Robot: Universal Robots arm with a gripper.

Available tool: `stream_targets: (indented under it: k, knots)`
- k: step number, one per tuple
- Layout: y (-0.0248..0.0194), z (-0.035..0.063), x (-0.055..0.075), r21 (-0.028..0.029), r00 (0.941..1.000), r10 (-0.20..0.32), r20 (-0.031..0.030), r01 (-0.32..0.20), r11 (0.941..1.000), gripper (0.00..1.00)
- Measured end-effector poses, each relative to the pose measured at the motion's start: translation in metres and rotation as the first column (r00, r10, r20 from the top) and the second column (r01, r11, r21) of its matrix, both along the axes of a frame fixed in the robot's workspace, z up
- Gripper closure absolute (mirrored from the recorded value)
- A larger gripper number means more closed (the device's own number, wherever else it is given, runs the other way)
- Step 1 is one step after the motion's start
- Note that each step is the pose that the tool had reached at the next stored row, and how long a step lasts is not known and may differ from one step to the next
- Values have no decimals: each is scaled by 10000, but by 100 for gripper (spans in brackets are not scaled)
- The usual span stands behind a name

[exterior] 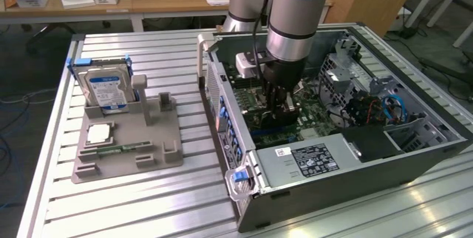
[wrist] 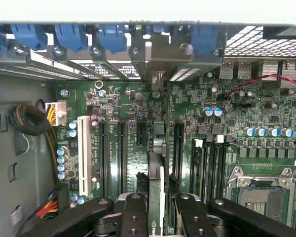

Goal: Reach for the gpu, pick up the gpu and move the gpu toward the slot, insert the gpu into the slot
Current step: 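Insert the gpu into the slot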

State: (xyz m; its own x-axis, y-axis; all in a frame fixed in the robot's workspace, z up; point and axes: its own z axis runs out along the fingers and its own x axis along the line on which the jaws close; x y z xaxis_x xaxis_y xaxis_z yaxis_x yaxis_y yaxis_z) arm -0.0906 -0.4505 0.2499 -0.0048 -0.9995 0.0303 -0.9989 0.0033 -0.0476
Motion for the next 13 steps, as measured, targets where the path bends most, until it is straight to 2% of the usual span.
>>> stream_targets:
  k: [13]
  knots:
    - [17, -6, 0, -3, 10000, 3, -1, -3, 10000, 74]
